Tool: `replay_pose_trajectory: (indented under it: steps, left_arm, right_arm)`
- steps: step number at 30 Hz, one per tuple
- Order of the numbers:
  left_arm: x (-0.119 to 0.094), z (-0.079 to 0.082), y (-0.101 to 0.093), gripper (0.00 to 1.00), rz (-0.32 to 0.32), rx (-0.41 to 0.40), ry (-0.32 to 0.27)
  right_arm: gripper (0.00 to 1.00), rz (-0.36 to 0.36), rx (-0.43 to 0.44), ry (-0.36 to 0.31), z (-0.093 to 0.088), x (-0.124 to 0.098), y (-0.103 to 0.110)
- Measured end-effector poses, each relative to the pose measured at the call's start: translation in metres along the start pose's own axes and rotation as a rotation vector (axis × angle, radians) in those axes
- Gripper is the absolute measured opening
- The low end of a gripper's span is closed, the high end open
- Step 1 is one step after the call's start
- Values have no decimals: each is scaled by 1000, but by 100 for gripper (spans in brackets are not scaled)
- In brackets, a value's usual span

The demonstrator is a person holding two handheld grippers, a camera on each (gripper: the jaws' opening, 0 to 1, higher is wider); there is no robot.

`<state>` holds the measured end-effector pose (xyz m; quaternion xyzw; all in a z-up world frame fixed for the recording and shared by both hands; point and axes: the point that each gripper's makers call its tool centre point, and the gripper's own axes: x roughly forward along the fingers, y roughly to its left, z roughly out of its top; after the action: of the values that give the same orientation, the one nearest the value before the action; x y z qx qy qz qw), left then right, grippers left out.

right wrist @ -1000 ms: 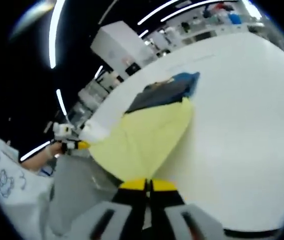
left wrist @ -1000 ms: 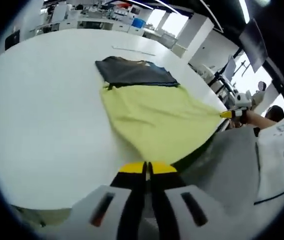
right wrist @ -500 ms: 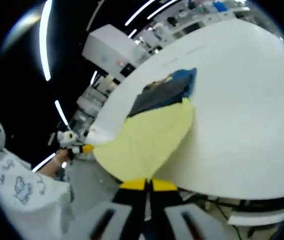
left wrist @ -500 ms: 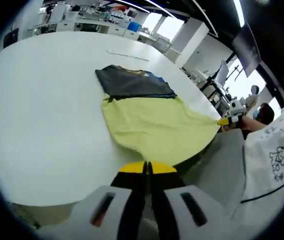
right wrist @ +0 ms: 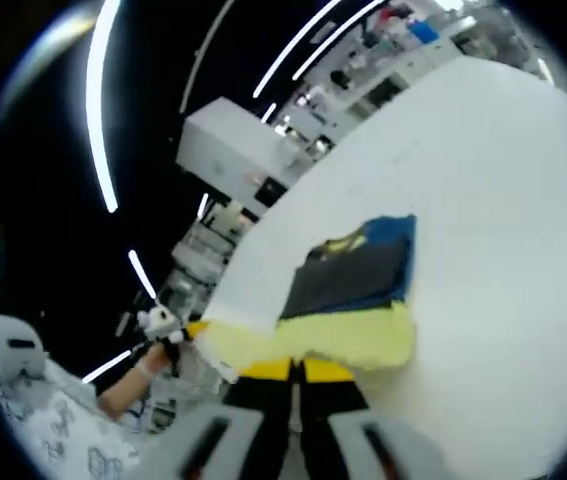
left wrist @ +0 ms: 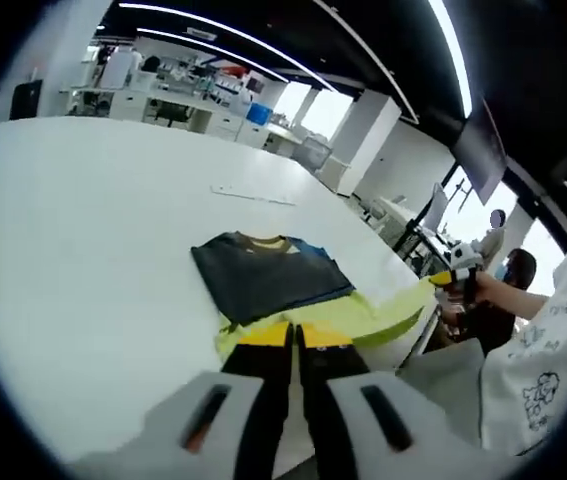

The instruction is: Fold the garment on the visible template until the final outline fits inside the template.

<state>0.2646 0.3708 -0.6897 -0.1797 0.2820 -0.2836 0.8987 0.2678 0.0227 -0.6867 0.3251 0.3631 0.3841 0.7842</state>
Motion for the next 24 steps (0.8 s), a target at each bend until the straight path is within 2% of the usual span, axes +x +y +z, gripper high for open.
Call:
replay_pose_trajectory:
  steps: [7, 10, 15, 19, 24]
  left_arm:
    - [37, 21, 30, 0, 27, -11, -27]
    - [54, 29, 44, 0, 47, -30, -34]
    - [74, 38, 60, 0, 59, -68, -52]
    - [90, 45, 75, 0, 69, -141, -77]
    - [107, 51, 88, 0, 86, -190, -100]
  right_arm:
    - [0, -20, 13, -73, 53, 30, -19]
    - [0, -44, 10, -74, 70, 49, -35]
    - [0, -82, 5, -61, 86, 69, -62]
    - [0, -108, 30, -73, 100, 82, -81]
    - [0, -113, 47, -88, 114, 97, -93]
